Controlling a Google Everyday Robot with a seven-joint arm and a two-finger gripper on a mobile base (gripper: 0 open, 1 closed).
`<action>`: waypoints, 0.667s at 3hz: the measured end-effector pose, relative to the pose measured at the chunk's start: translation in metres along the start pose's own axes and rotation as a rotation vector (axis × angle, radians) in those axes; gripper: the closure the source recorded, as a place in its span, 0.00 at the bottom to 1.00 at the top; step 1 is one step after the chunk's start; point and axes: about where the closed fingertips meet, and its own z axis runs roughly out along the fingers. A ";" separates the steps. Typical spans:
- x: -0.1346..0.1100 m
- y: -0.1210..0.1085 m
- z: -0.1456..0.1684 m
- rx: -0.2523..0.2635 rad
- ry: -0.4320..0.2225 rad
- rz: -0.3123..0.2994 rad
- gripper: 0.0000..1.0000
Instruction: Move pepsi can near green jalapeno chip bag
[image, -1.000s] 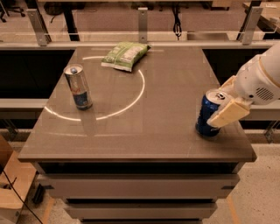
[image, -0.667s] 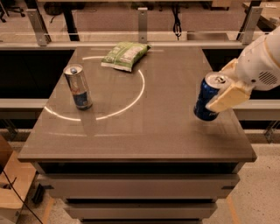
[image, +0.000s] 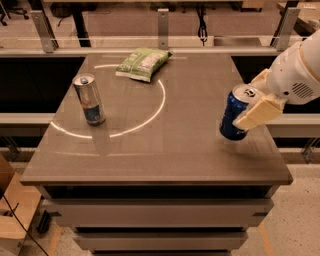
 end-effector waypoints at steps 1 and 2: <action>-0.026 -0.015 0.015 0.020 -0.066 0.025 1.00; -0.062 -0.040 0.035 0.033 -0.134 0.032 1.00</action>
Offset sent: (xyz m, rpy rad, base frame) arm 0.1132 0.0901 0.0206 0.2064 -0.1072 -0.0026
